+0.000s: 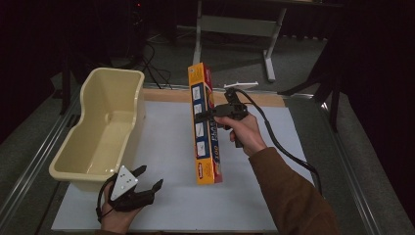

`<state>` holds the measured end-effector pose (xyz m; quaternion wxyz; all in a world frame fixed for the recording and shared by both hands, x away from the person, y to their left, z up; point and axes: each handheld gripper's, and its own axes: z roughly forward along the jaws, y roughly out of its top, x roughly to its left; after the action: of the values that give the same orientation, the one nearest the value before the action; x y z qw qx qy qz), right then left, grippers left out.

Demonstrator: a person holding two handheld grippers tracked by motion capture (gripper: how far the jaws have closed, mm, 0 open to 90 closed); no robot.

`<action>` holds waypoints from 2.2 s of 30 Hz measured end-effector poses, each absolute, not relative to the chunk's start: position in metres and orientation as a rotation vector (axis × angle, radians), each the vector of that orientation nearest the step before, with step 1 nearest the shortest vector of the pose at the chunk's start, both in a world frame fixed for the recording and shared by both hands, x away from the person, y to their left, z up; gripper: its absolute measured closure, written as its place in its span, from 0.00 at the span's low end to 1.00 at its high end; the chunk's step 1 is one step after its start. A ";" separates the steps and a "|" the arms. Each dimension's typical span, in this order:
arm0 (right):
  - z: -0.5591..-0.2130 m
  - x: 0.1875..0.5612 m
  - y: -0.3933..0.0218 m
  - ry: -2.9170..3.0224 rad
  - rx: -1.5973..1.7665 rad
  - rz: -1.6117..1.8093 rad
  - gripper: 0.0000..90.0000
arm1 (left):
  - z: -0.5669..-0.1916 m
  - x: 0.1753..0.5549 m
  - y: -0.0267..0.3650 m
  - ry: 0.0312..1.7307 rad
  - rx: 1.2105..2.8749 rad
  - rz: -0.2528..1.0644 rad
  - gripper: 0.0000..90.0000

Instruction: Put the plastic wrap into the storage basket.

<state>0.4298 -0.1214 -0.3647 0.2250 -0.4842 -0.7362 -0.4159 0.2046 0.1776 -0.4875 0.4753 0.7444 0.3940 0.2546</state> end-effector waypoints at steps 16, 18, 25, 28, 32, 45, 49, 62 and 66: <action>-0.358 0.437 -0.088 -1.955 -1.317 -1.178 0.46 | -0.487 0.204 0.180 0.965 1.822 0.618 0.32; -0.357 0.439 -0.084 -1.942 -1.321 -1.183 0.46 | -0.487 0.204 0.180 0.962 1.825 0.618 0.31; -0.355 0.445 -0.070 -1.883 -1.344 -1.209 0.46 | -0.487 0.204 0.180 0.962 1.824 0.619 0.31; -0.354 0.446 -0.063 -1.887 -1.360 -1.220 0.46 | -0.487 0.205 0.181 0.962 1.823 0.619 0.31; -0.353 0.447 -0.054 -1.880 -1.370 -1.227 0.46 | -0.487 0.204 0.181 0.961 1.818 0.615 0.31; -0.344 0.452 -0.033 -1.861 -1.383 -1.262 0.46 | -0.487 0.204 0.181 0.956 1.817 0.613 0.31; -0.341 0.454 -0.028 -1.833 -1.380 -1.279 0.46 | -0.487 0.204 0.181 0.956 1.814 0.613 0.31; -0.341 0.458 0.004 -1.774 -1.370 -1.326 0.46 | -0.487 0.204 0.181 0.951 1.811 0.610 0.30; -0.344 0.461 0.012 -1.722 -1.364 -1.338 0.46 | -0.487 0.204 0.181 0.950 1.810 0.611 0.30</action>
<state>0.4608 0.0118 -0.3437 0.2807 -0.5089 -0.6426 -0.4993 0.2035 0.1808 -0.4874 0.4828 0.7428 0.3900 0.2508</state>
